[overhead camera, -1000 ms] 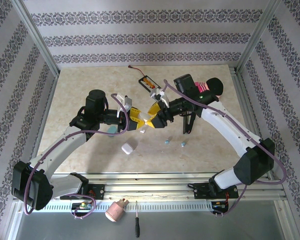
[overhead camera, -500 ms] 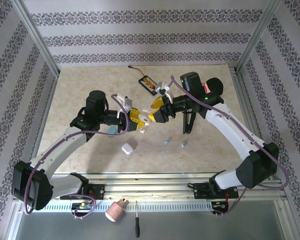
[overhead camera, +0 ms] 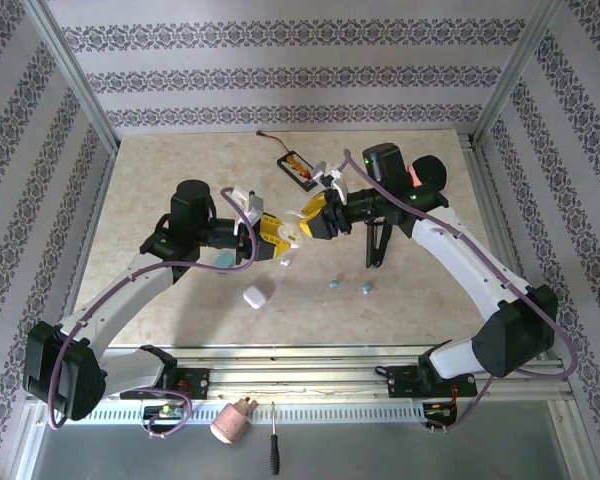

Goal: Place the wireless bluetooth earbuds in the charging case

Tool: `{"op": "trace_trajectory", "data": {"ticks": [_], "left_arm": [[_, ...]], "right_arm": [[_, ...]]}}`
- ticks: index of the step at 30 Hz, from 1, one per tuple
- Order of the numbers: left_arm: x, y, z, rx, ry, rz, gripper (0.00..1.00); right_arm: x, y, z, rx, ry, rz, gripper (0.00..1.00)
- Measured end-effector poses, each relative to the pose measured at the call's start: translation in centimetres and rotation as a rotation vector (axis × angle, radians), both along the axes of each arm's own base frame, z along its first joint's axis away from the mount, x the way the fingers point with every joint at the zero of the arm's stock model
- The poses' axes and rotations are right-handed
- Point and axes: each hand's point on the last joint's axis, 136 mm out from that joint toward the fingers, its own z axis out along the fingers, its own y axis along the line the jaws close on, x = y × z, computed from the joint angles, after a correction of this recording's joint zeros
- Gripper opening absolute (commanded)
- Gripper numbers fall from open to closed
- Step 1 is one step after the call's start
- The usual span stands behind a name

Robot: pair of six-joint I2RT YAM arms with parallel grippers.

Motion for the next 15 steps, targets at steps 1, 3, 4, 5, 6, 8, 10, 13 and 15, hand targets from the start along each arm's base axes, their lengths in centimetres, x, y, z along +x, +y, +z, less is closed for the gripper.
{"op": "trace_trajectory", "data": {"ticks": [1, 3, 4, 5, 6, 8, 10, 13, 15], "left_arm": [[0.05, -0.02, 0.05, -0.002, -0.002, 0.001, 0.22], [0.18, -0.04, 0.10, -0.004, -0.006, 0.004, 0.22], [0.25, -0.05, 0.10, -0.004, -0.006, 0.007, 0.22], [0.29, -0.06, 0.10, -0.004, -0.004, 0.009, 0.22], [0.37, -0.06, 0.07, -0.004, -0.003, 0.012, 0.22], [0.53, -0.07, -0.01, -0.002, 0.000, 0.019, 0.22], [0.65, -0.07, -0.07, -0.001, 0.004, 0.024, 0.22], [0.75, -0.12, -0.09, -0.002, 0.012, 0.026, 0.23], [0.83, -0.17, -0.16, -0.003, 0.016, 0.026, 0.23]], "right_arm": [[-0.05, -0.01, -0.03, 0.001, 0.001, 0.003, 0.37], [-0.25, 0.09, -0.01, 0.004, -0.002, 0.014, 0.30], [-0.32, 0.15, 0.00, 0.004, -0.003, 0.017, 0.27], [-0.36, 0.15, 0.01, 0.005, -0.004, 0.020, 0.25], [-0.44, 0.20, 0.04, 0.007, -0.003, 0.023, 0.23], [-0.48, 0.21, 0.04, 0.008, -0.005, 0.026, 0.18], [-0.44, 0.20, 0.01, 0.005, -0.007, 0.024, 0.13], [-0.35, 0.13, -0.14, 0.000, -0.014, 0.018, 0.08], [-0.33, 0.05, -0.24, -0.004, -0.018, 0.011, 0.06]]}}
